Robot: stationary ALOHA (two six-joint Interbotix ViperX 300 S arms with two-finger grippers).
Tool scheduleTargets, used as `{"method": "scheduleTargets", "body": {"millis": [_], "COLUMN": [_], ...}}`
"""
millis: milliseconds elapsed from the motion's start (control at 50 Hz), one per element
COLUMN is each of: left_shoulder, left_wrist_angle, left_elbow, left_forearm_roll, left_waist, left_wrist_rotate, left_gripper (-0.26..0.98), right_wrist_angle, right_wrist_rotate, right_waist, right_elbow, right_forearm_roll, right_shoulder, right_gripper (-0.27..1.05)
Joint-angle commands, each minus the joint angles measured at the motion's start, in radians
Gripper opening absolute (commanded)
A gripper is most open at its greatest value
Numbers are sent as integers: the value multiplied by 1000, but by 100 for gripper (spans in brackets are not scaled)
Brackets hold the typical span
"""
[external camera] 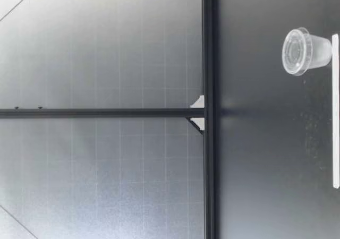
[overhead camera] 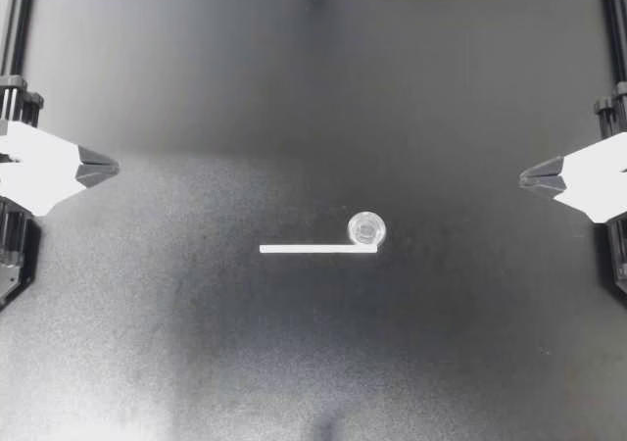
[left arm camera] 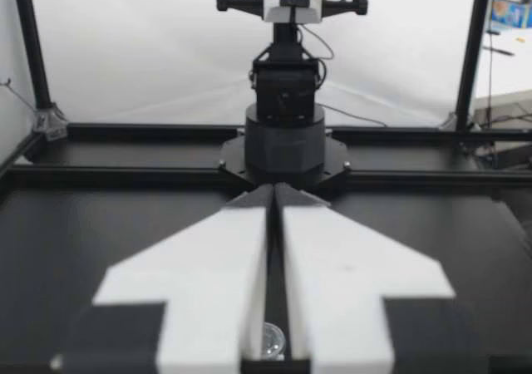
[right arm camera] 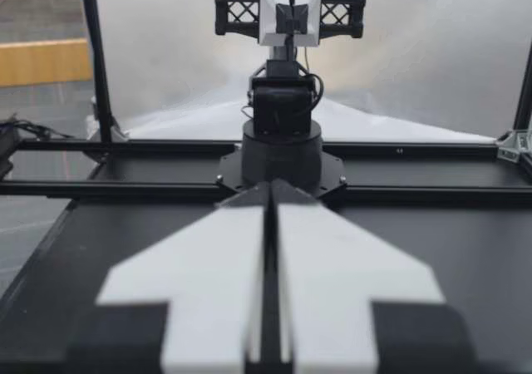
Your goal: Pick up the plastic cup and open its lid.
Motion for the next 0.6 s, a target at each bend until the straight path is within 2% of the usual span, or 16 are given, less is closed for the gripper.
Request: {"method": "scheduleTargets", "body": {"millis": [0,200,280,400,580], "left_shoulder": [11,32,80,210,425], "left_wrist_angle": [-20,-55,-66,-104,-163], "left_elbow": [-9,-5,3,11,-18], "left_forearm_roll": [3,3,3,3,3], "left_waist": [9,9,9,11,11], "left_wrist_rotate": [2,3,5,5,6], "left_gripper": [-15,-15,-15,-15,-15], "right_wrist_angle": [-12,-58,-77,-95,-107], "right_wrist_rotate": [2,-3,-5,-2,5], "right_waist": [-5,-5,-5,-5,-5], "right_elbow": [-8,5,11,14,9], "right_forearm_roll": [0,-2,0,0,5], "right_shoulder": [3,6,29,94,230], "right_gripper": [-14,-17,-17,-17,-17]}}
